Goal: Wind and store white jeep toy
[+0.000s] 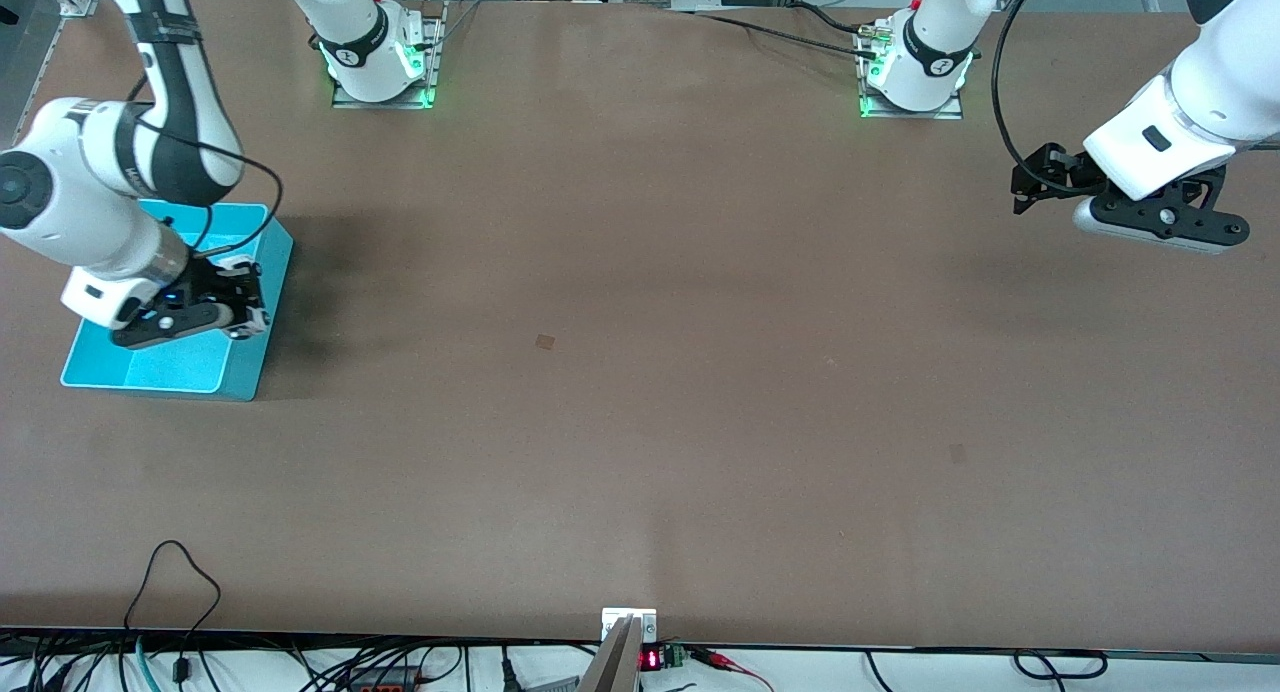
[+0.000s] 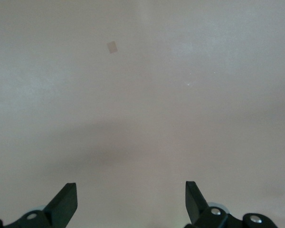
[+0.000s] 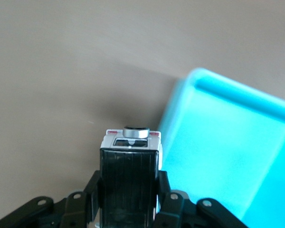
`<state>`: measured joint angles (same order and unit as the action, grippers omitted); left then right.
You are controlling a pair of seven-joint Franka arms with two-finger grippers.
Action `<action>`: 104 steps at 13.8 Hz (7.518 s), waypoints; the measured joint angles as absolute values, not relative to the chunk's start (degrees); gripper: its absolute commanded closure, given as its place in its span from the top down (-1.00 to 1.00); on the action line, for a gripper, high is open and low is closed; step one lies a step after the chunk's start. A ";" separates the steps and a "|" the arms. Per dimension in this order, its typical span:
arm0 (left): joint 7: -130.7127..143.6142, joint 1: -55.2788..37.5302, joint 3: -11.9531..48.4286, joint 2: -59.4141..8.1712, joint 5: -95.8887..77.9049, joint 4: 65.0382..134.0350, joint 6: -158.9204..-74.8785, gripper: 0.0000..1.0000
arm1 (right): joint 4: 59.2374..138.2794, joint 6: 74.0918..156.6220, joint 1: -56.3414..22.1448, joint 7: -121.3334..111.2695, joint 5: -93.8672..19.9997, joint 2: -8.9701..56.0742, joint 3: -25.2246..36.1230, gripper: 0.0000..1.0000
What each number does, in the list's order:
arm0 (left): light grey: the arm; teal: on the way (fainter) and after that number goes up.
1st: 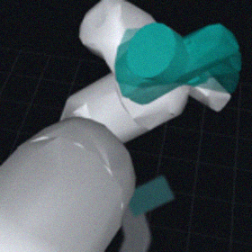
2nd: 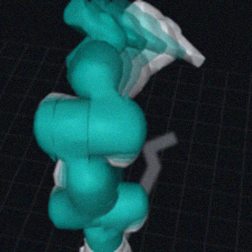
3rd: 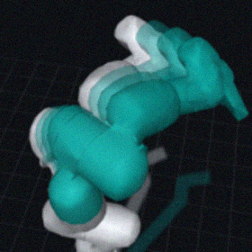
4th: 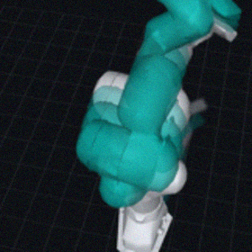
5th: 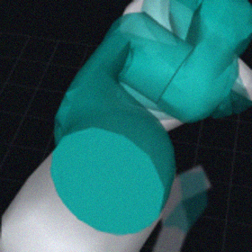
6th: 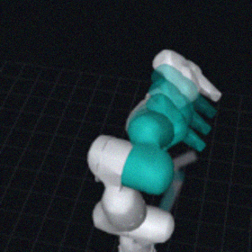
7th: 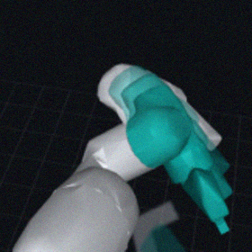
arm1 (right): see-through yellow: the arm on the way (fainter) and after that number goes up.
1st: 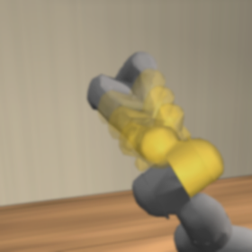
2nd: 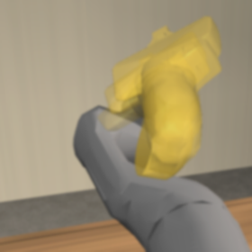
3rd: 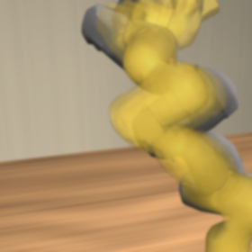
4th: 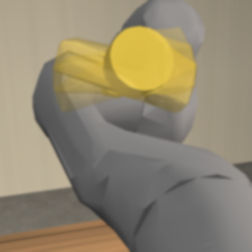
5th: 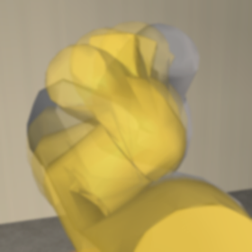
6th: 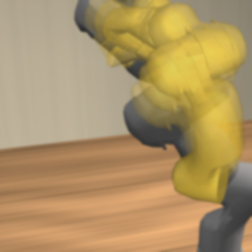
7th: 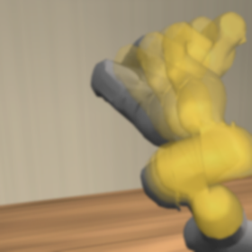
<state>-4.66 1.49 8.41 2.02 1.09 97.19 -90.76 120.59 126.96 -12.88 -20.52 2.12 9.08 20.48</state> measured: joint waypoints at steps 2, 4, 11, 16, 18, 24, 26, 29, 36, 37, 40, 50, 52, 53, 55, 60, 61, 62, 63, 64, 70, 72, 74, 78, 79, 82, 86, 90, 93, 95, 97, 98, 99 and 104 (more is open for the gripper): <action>-4.66 1.49 8.41 2.02 1.09 97.01 -90.51 1.00 | 120.59 126.69 -12.82 -19.34 2.61 9.08 24.90 -1.00; -4.66 1.49 8.41 2.02 1.09 96.94 -90.40 1.00 | 120.65 126.74 -12.17 -19.21 2.75 9.11 28.78 -1.00; -4.66 1.50 8.38 2.01 1.09 96.87 -90.29 1.00 | 126.18 135.81 -7.90 -19.20 2.82 12.34 29.52 -1.00; -4.66 1.48 8.43 1.90 0.91 96.53 -90.30 1.00 | 129.16 139.41 -7.92 -19.20 2.80 14.76 29.24 -1.00; -4.65 1.61 8.33 1.85 0.91 96.51 -90.29 1.00 | 129.99 140.98 -7.93 -19.20 2.64 15.54 29.17 -1.00; -4.65 2.85 8.25 1.57 -1.28 96.29 -90.29 1.00 | 130.46 143.60 -7.99 -23.23 -5.07 18.93 27.52 -1.00; -4.65 3.15 8.24 1.45 -1.31 96.21 -90.29 1.00 | 130.46 144.65 -8.05 -24.34 -6.84 20.00 26.87 -0.72; -4.65 3.20 8.27 1.24 -1.35 95.99 -90.29 1.00 | 130.33 145.13 -8.09 -25.04 -7.20 20.20 26.83 0.27; -4.53 3.50 8.24 0.80 -1.38 95.91 -90.15 1.00 | 128.91 144.80 -8.19 -26.19 -7.24 19.34 26.83 1.00; -4.31 3.59 8.24 0.72 -1.38 95.91 -90.15 1.00 | 128.11 143.73 -8.19 -26.86 -7.25 18.72 26.83 1.00; -3.38 3.59 8.41 0.60 -1.38 95.90 -89.90 1.00 | 123.23 136.20 -8.23 -27.70 -7.26 16.42 26.84 1.00; -2.20 3.64 8.70 0.49 -1.38 94.90 -87.69 1.00 | 96.00 102.91 -13.60 -18.63 -6.63 12.48 26.81 1.00; -1.90 3.64 8.72 0.49 -1.38 94.87 -87.63 1.00 | 94.30 101.64 -15.39 -17.90 -6.62 11.45 26.75 1.00; -1.76 3.64 8.73 0.49 -1.38 94.86 -87.60 1.00 | 93.94 101.24 -16.11 -17.89 -6.62 10.68 26.75 1.00; -1.63 3.64 8.73 0.49 -1.38 94.85 -87.41 1.00 | 93.38 99.63 -17.18 -17.44 -6.51 9.27 26.75 1.00; -1.47 3.64 8.74 0.48 -1.38 94.76 -87.45 1.00 | 92.33 95.00 -19.16 -11.48 -5.24 6.32 26.75 1.00; -1.14 3.64 8.74 0.47 -1.38 94.72 -87.78 1.00 | 92.25 93.87 -19.61 -10.84 -4.81 5.39 26.74 1.00; -0.50 3.64 8.74 0.44 -1.38 94.70 -88.49 1.00 | 92.19 92.81 -19.83 -10.53 -4.55 4.29 26.71 1.00; -0.18 3.64 8.74 0.38 -1.38 94.69 -89.43 1.00 | 92.16 91.93 -19.88 -10.15 -4.47 3.16 26.67 1.00; -0.04 3.65 8.73 0.31 -1.37 94.69 -90.52 1.00 | 92.16 91.10 -19.88 -9.27 -4.28 2.03 26.63 1.00; 0.68 3.67 8.72 0.16 -0.31 94.70 -92.69 1.00 | 92.23 90.38 -14.59 -0.84 -1.07 -0.19 15.84 1.00; 0.71 3.67 8.72 0.17 -0.30 94.70 -92.69 1.00 | 92.23 90.38 -10.87 2.02 -0.01 -0.38 9.24 1.00; 0.72 3.67 8.73 0.16 -0.29 94.70 -92.69 1.00 | 92.28 90.37 -7.52 2.48 0.12 -0.69 5.07 1.00; 0.73 3.66 8.76 0.16 -0.29 94.70 -92.69 1.00 | 92.30 91.18 -5.62 1.82 0.34 -0.74 3.79 1.00; 0.74 3.65 8.78 0.16 -0.29 94.70 -92.69 1.00 | 92.31 91.20 -5.59 1.47 0.45 -0.67 3.76 1.00; 0.74 3.64 8.87 0.16 -0.29 94.70 -92.68 1.00 | 92.40 91.18 -5.59 1.12 0.42 -0.39 3.62 1.00; 0.76 3.64 8.89 0.16 -0.29 94.70 -92.59 1.00 | 92.44 92.82 -5.59 0.76 0.42 0.02 2.84 1.00; 0.77 3.58 8.97 0.16 -0.29 94.70 -92.56 1.00 | 92.41 92.86 -5.60 0.76 0.42 -0.20 2.02 1.00; 0.80 3.48 9.01 0.17 -0.29 94.70 -92.54 1.00 | 92.41 92.79 -5.60 0.71 0.43 -0.35 2.00 1.00; 0.87 3.52 8.92 0.16 -0.29 94.70 -92.51 1.00 | 92.41 92.73 -5.60 0.65 0.44 -0.36 1.98 1.00; 0.89 3.64 8.89 0.16 -0.29 94.70 -92.42 1.00 | 92.41 92.65 -5.60 0.65 0.44 -0.36 1.98 1.00; 0.89 3.65 8.89 0.16 -0.29 94.70 -92.37 1.00 | 92.41 92.63 -5.60 0.65 0.44 -0.36 1.98 1.00; 0.89 3.65 8.89 0.16 -0.29 94.70 -92.35 1.00 | 92.41 92.62 -5.60 0.65 0.44 -0.36 1.98 1.00; 0.89 3.65 8.89 0.16 -0.29 94.70 -92.34 1.00 | 92.41 92.59 -5.60 0.65 0.44 -0.36 1.98 1.00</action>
